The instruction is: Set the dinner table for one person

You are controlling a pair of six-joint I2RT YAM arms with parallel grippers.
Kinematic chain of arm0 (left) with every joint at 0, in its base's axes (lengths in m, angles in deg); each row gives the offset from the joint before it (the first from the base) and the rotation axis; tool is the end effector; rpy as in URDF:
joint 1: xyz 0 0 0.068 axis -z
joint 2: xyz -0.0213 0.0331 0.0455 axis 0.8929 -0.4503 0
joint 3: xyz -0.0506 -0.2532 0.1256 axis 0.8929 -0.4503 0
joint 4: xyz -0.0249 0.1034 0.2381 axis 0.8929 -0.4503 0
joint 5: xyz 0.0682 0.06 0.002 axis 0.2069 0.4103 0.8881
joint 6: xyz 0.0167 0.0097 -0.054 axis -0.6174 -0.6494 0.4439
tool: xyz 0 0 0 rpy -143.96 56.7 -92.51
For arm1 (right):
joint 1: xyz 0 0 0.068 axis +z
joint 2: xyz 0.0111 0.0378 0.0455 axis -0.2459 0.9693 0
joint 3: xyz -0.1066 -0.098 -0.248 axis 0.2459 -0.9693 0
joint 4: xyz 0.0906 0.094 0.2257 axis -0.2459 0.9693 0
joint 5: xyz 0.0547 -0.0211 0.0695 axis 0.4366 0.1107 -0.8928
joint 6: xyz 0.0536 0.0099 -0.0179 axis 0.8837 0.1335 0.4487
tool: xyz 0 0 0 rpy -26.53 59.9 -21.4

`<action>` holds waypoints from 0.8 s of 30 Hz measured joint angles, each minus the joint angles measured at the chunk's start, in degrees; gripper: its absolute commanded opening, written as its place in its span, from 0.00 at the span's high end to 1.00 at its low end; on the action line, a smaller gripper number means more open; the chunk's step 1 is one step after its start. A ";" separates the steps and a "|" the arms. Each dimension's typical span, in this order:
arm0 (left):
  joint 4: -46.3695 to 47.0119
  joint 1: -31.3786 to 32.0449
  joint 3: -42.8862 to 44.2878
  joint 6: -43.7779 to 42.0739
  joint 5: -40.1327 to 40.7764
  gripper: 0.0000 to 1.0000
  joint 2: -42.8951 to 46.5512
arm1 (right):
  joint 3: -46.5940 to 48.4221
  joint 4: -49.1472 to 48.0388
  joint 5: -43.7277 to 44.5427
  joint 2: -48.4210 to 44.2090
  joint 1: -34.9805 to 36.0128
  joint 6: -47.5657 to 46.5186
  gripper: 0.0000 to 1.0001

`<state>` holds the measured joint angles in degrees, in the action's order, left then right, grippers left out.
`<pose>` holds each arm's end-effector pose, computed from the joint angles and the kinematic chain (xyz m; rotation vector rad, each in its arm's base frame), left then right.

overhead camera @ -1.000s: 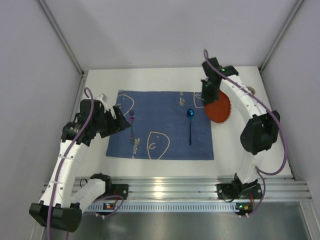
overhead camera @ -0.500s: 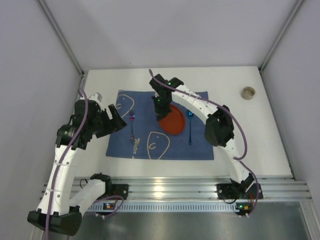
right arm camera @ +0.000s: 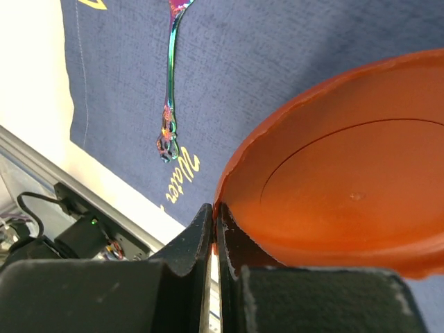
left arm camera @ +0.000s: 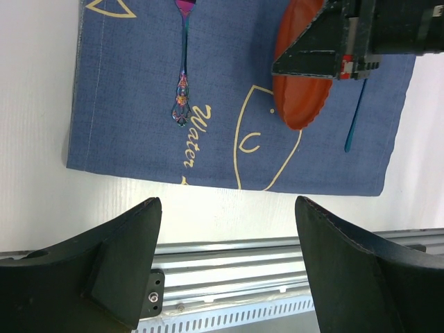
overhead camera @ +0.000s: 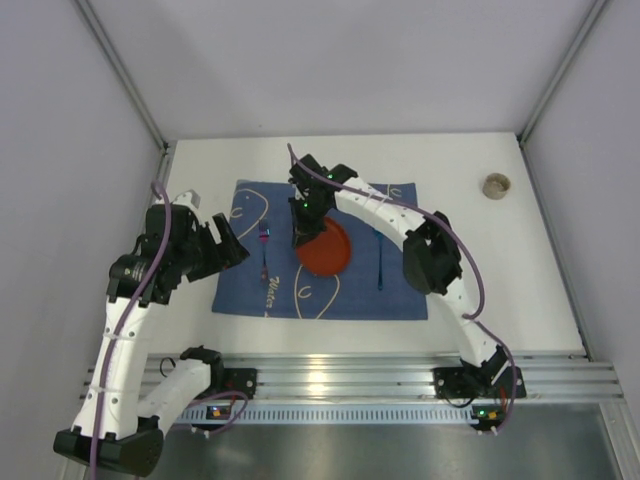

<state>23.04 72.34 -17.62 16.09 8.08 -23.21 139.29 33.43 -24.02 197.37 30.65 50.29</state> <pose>0.1358 -0.0267 0.3732 -0.3680 2.3731 -0.4652 0.3548 0.3721 0.2356 -0.4028 2.8766 0.7865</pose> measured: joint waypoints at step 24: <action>1.29 0.00 0.59 0.07 -0.76 0.17 -2.36 | -9.03 -10.43 -5.35 -4.85 -1.42 -0.81 0.30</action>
<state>24.33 72.34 -17.03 16.15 7.32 -25.57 130.27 23.00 -29.38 192.52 29.23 49.48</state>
